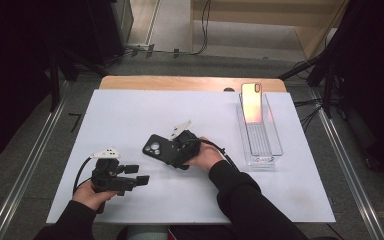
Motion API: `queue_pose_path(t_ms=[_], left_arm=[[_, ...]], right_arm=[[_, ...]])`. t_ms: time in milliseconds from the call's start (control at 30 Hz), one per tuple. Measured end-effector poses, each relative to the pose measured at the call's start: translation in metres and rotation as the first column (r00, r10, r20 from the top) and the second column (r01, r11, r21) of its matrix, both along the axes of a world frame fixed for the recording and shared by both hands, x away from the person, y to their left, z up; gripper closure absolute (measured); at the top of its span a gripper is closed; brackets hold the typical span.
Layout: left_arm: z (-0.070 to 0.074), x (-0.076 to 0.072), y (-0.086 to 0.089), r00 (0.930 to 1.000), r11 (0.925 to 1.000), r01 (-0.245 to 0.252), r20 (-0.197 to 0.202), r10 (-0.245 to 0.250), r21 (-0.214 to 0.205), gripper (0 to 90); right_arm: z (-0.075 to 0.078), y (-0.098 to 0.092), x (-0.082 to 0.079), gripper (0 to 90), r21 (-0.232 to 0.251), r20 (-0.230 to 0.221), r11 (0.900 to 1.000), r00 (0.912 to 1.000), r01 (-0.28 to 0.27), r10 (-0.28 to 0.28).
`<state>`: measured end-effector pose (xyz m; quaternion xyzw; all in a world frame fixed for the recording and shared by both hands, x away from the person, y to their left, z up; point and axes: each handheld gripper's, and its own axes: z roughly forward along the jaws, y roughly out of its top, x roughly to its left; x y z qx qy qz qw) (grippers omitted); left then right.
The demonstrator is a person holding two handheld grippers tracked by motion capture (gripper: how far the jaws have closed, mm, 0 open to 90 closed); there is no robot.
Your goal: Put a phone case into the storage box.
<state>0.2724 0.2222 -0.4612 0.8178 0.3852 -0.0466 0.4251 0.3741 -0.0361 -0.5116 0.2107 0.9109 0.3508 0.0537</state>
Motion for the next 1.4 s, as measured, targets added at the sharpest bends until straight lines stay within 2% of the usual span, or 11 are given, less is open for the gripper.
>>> queue_pose_path(t_ms=[700,900,1033,1167,1267,1400], left_arm=[[0.0,0.0,0.0,1.0,1.0,-0.004,-0.002,0.004,-0.005,29.1],[0.001,0.0,0.001,0.9999,0.9999,-0.007,-0.014,0.006,-0.014,29.1],[0.001,0.0,0.0,0.9998,0.9999,-0.006,-0.019,0.006,-0.015,29.2],[0.002,0.0,0.0,0.9999,0.9999,-0.006,-0.016,0.006,-0.016,29.1],[0.002,0.0,-0.001,0.9997,1.0,0.002,-0.025,-0.002,-0.007,29.1],[0.003,0.0,-0.002,0.9994,0.9999,-0.003,-0.034,0.003,-0.013,29.1]], right_arm=[[0.001,-0.001,0.0,14.1,-0.003,-0.003,1.0,1.0,0.004,-0.004],[0.004,-0.003,0.001,14.2,0.007,-0.03,0.9998,0.9994,0.02,-0.02],[0.013,-0.008,0.001,14.2,0.048,-0.039,0.9977,0.9981,0.049,-0.047],[0.028,-0.015,-0.001,14.1,0.086,-0.045,0.994,0.9969,0.068,-0.064],[0.038,-0.02,-0.005,14.0,0.092,-0.047,0.992,0.9954,0.087,-0.083],[0.052,-0.031,-0.012,14.0,0.126,-0.074,0.984,0.9903,0.126,-0.117]])
